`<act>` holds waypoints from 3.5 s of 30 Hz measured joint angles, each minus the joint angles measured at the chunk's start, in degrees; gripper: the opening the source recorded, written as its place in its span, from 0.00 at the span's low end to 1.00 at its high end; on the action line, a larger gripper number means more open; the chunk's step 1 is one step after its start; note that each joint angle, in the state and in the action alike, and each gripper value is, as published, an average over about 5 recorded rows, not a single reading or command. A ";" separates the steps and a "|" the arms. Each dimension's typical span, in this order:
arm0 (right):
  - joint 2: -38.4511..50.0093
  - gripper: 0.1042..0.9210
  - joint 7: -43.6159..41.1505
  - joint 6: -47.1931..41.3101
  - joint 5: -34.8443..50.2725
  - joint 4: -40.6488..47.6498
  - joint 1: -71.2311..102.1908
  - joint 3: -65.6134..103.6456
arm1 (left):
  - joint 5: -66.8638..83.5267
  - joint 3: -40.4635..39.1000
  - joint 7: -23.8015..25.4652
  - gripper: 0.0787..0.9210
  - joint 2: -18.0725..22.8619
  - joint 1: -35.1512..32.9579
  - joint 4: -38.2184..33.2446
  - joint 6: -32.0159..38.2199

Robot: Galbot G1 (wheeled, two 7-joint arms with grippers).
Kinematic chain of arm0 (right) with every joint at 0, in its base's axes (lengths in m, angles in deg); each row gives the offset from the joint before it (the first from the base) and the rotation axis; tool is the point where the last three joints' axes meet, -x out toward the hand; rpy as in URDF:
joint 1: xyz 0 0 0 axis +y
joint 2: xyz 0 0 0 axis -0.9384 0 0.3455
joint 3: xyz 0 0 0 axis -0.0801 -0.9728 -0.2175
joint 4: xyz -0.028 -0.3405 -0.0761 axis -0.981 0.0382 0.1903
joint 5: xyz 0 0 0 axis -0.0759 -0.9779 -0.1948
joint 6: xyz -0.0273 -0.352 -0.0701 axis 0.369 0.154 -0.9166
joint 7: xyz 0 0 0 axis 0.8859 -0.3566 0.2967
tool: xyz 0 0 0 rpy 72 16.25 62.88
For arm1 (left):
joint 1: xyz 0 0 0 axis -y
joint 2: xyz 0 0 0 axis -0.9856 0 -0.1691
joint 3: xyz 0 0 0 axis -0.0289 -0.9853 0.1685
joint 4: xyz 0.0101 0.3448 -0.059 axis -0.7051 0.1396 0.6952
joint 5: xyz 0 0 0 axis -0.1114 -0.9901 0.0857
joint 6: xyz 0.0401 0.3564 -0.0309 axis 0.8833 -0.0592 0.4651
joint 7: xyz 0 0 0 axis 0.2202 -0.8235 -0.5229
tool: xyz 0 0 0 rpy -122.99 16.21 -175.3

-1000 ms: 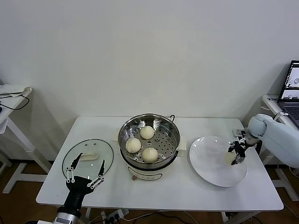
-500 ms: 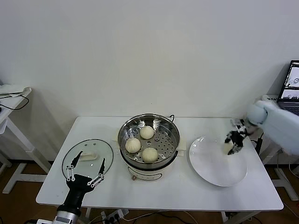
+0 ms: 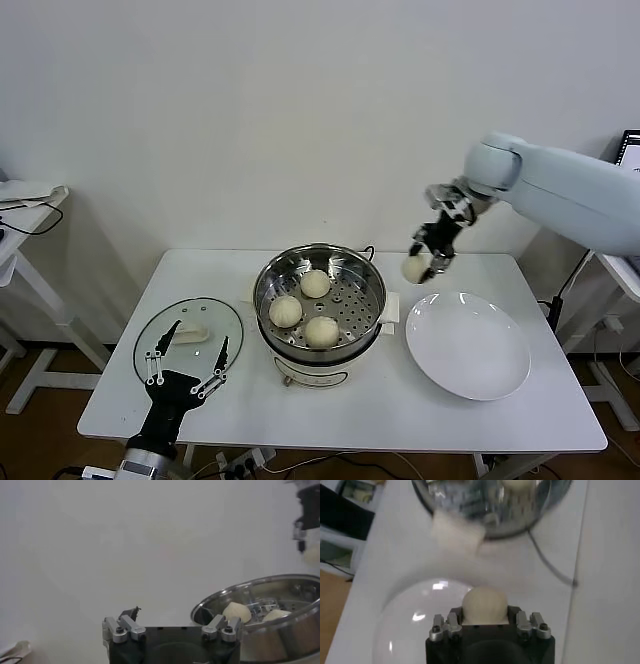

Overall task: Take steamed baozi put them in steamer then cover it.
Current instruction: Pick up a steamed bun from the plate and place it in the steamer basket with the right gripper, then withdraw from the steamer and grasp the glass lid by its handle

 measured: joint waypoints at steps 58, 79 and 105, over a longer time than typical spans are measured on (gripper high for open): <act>-12.78 0.88 9.46 -6.18 1.12 -1.71 4.45 -4.64 | 0.02 0.57 -0.47 0.88 0.32 1.25 0.08 -0.28; 4.10 0.88 47.40 9.79 7.75 -11.24 16.05 18.30 | -3.29 1.16 -1.47 0.88 -0.86 4.03 1.78 -0.09; 4.48 0.88 76.52 18.50 3.97 -21.09 90.05 90.48 | -27.63 3.30 -8.29 0.88 -3.17 9.55 17.24 3.27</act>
